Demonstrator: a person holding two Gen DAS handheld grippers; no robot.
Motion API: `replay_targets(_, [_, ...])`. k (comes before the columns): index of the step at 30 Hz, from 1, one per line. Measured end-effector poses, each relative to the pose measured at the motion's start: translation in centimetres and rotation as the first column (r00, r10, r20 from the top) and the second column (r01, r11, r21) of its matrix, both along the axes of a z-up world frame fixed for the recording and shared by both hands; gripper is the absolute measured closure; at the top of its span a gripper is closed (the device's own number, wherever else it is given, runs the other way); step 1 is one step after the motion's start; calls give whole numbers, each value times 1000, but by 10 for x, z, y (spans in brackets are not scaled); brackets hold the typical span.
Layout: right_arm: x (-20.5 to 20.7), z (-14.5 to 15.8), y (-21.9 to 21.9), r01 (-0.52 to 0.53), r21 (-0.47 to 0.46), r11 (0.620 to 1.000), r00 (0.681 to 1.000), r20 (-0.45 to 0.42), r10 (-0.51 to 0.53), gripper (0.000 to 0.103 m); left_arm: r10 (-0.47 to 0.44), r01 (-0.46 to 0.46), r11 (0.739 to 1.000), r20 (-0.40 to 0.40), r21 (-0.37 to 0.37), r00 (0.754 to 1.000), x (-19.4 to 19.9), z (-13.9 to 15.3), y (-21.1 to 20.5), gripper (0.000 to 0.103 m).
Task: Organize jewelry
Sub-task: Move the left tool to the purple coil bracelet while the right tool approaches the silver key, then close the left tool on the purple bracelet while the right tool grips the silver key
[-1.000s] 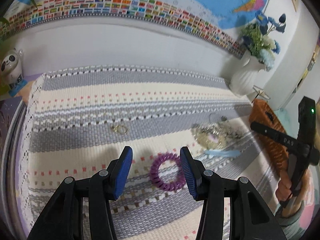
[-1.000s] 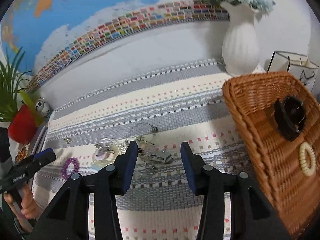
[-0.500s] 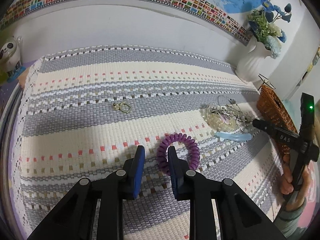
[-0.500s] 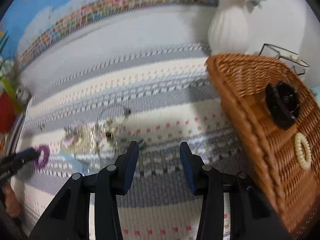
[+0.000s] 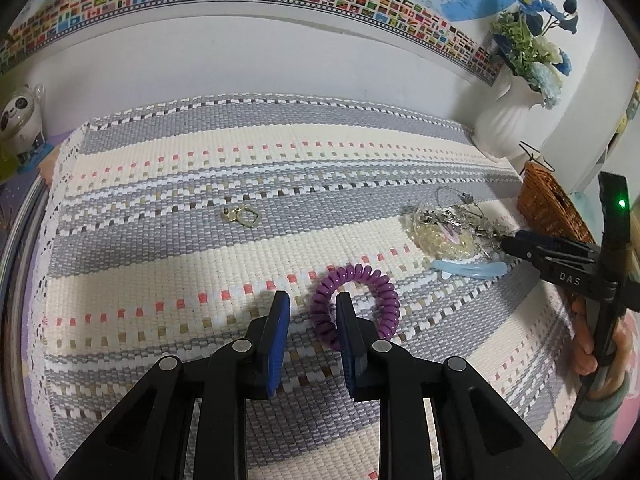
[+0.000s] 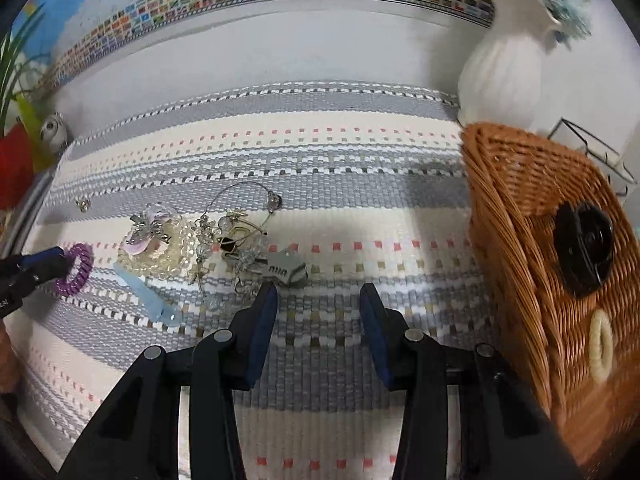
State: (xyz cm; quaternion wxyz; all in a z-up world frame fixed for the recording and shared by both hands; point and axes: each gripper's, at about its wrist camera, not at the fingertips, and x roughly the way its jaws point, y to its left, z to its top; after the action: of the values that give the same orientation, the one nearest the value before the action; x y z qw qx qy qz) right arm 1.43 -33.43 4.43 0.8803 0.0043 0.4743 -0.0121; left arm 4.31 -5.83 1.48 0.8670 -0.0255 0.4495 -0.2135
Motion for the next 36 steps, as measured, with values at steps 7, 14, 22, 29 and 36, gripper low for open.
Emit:
replay_targets(7, [12, 1, 12, -75, -33, 997, 997, -5, 75, 57, 0, 0, 1000, 3, 5, 1000, -1, 0, 0, 79])
replay_targets(14, [23, 2, 22, -124, -38, 992, 992, 9, 124, 57, -5, 5, 1000, 10, 18, 1000, -1, 0, -1, 79])
replay_targets(22, [7, 1, 28, -137, -53, 989, 990, 32, 139, 80, -9, 8, 1000, 18, 29, 1000, 0, 0, -4, 79])
replay_targets(29, [-25, 3, 18, -61, -76, 995, 997, 48, 64, 80, -17, 16, 999, 24, 38, 1000, -1, -1, -7, 79])
replay_targets(36, [-49, 6, 9, -15, -54, 998, 998, 54, 18, 80, -25, 20, 995, 52, 97, 998, -3, -2, -16, 78])
